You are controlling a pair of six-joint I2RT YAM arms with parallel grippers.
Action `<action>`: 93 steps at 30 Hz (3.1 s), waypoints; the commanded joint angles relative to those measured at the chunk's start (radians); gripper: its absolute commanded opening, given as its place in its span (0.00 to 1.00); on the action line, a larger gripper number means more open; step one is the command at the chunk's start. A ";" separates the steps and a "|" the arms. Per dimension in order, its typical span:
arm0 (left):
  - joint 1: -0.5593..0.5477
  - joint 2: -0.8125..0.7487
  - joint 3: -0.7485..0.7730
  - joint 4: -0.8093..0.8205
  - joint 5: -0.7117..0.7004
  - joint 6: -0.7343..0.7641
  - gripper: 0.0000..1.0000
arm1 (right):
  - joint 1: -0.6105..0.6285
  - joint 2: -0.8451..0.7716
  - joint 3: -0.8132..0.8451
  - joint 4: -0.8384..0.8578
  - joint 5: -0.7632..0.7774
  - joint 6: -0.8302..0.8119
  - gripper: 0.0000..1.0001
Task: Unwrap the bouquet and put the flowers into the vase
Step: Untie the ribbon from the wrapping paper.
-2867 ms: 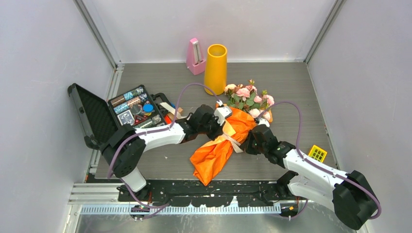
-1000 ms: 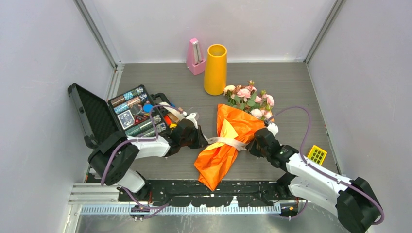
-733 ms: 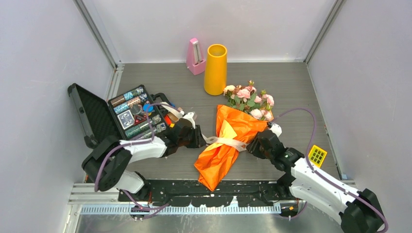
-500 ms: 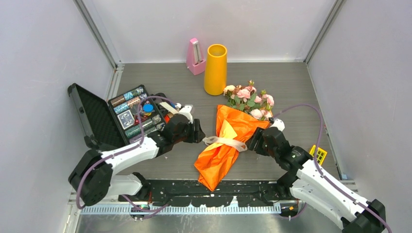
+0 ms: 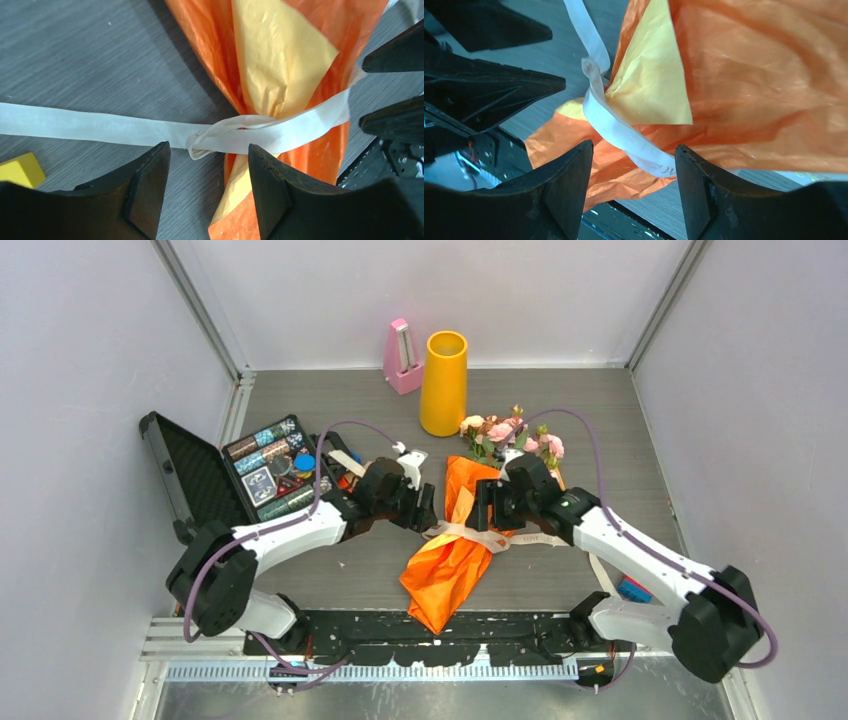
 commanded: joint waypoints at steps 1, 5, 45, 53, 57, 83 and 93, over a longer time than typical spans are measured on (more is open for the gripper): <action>0.018 0.041 -0.002 0.084 0.095 0.065 0.61 | -0.005 0.073 0.045 0.090 -0.170 -0.112 0.68; 0.036 0.090 -0.005 0.149 0.174 0.087 0.62 | -0.008 0.126 0.060 0.127 -0.215 -0.149 0.70; 0.066 0.094 -0.099 0.165 0.038 -0.008 0.00 | -0.026 -0.064 -0.039 0.020 0.094 -0.138 0.00; 0.076 0.047 -0.165 0.184 -0.028 -0.144 0.00 | -0.026 -0.158 -0.067 -0.129 0.416 0.031 0.00; 0.077 0.018 -0.202 0.194 -0.053 -0.204 0.00 | -0.026 -0.208 -0.101 -0.172 0.537 0.163 0.00; 0.081 -0.032 -0.201 0.180 0.023 -0.204 0.00 | 0.172 -0.026 -0.028 0.119 -0.140 -0.081 0.52; 0.082 -0.025 -0.191 0.178 0.028 -0.200 0.00 | 0.219 0.104 -0.017 0.185 -0.042 -0.113 0.51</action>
